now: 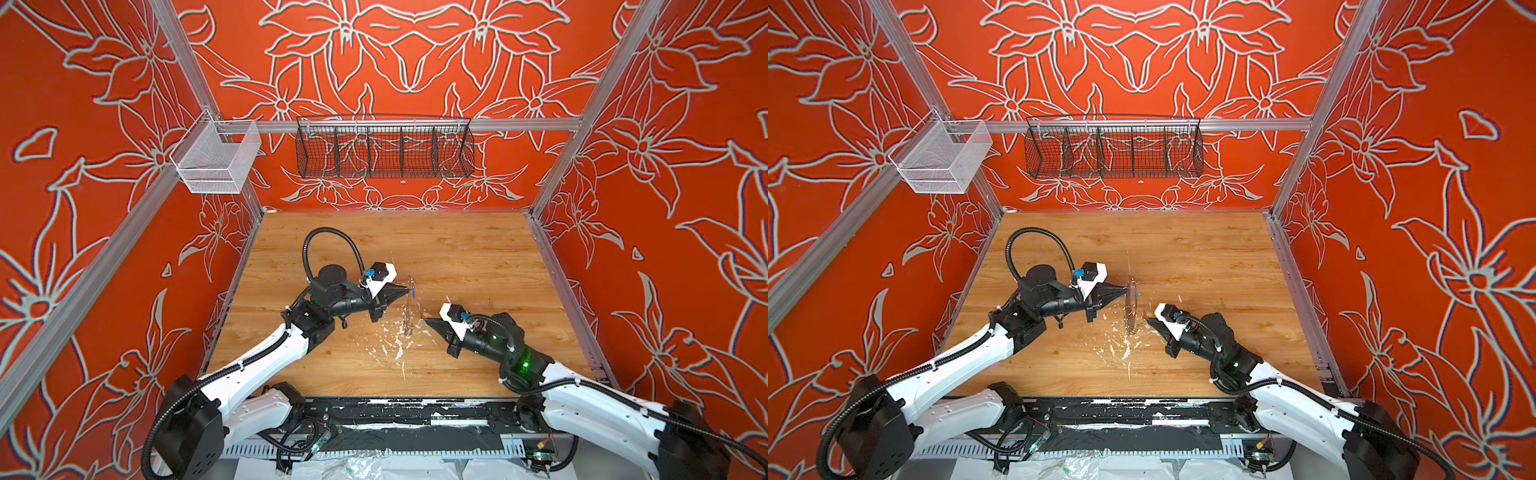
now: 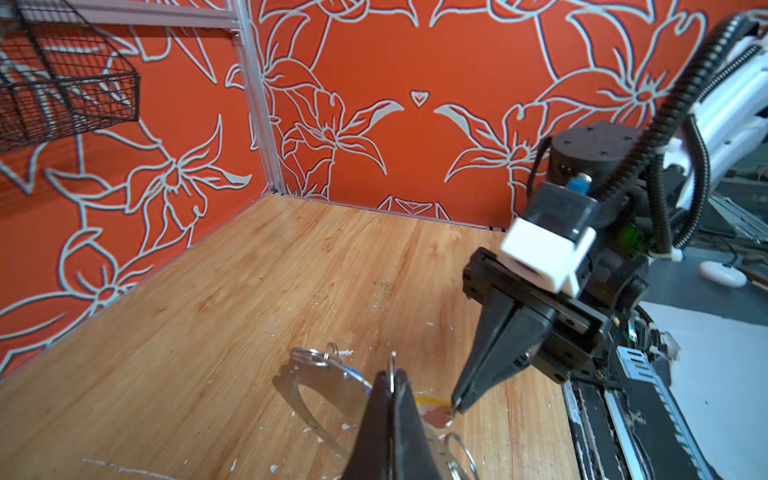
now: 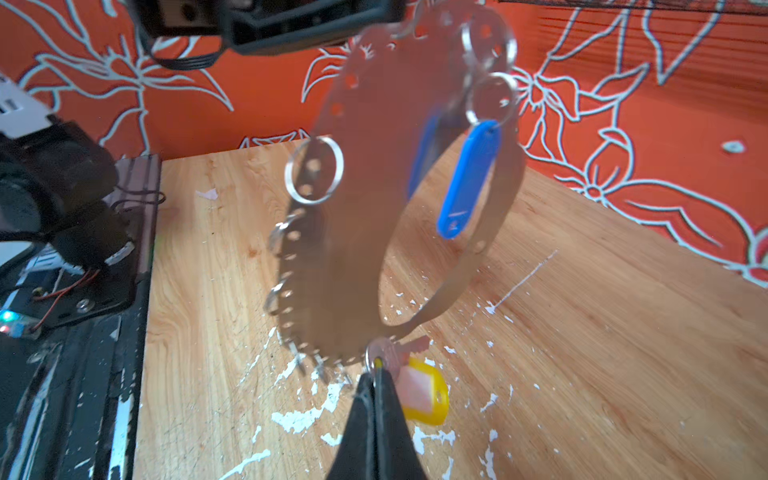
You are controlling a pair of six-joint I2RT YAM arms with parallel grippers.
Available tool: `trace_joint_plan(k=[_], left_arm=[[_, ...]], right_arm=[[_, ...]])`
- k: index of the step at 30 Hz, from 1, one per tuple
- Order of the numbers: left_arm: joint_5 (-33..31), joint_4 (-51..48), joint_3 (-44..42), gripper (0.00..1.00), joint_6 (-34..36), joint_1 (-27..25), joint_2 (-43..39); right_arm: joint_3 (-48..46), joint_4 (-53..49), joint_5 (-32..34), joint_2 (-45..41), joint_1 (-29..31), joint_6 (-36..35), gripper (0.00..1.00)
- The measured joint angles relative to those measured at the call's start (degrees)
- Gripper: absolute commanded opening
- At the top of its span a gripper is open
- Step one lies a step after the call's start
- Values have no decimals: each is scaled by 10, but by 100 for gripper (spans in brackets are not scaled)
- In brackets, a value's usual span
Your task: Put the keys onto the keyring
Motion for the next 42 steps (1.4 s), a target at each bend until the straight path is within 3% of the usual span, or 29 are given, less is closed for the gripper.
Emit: trace_joint_plan(k=[8,20,30,42], left_arm=[[11,-8,0,0,41,-13,0],[5,-33,1,0,83,-35,0],[-5,-39,1,0,103,-44,0],[-16,-39,2,0,115,-54,8]], right_arm=[[1,-33,85,-67,0,84,0],[10,-64,30,-65,0,107,0],[72,-96,25,-31,22,124,0],[77,-105,25,-38,43,127,0]])
